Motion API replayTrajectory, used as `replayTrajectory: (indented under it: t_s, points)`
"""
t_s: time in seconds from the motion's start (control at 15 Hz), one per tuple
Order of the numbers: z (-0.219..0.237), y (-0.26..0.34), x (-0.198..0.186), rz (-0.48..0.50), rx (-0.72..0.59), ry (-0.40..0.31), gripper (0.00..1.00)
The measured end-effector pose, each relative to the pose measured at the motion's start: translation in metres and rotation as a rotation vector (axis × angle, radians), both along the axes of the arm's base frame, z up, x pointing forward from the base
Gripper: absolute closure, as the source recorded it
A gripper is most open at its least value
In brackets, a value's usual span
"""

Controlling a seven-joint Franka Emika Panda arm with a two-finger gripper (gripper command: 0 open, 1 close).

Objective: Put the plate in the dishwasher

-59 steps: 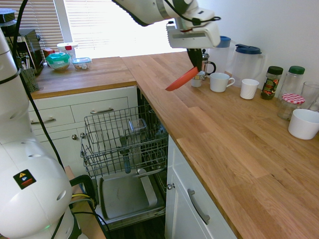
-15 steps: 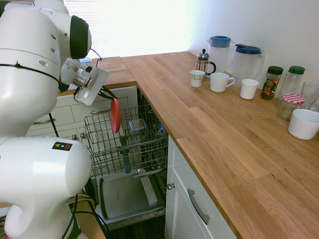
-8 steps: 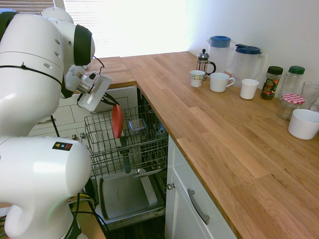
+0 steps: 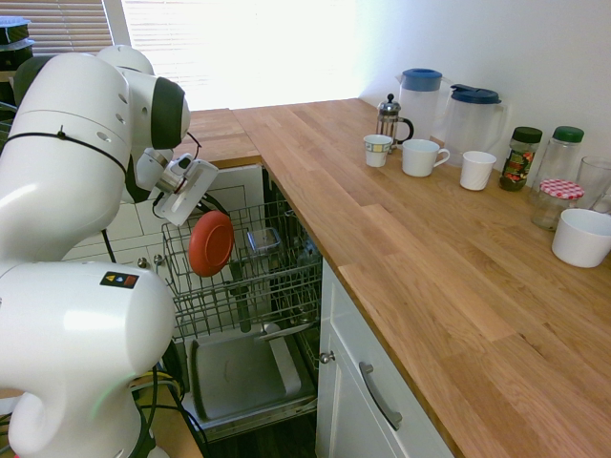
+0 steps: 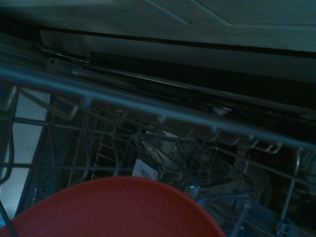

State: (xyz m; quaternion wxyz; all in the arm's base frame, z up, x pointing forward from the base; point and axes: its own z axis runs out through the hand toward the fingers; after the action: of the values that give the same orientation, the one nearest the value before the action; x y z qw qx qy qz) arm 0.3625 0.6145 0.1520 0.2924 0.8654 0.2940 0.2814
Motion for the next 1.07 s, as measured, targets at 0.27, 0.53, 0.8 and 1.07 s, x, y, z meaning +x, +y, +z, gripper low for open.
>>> replayTrajectory:
  t_s: [0.27,0.53,0.8,1.07]
  points:
    - [-0.015,0.010,0.007,0.011,0.023,0.008,1.00]
    - [-0.024,0.016,0.015,0.013,0.034,0.015,0.00]
    - [-0.025,0.015,0.018,0.012,0.043,0.019,0.00]
    - [-0.025,0.015,0.021,0.014,0.053,0.022,0.00]
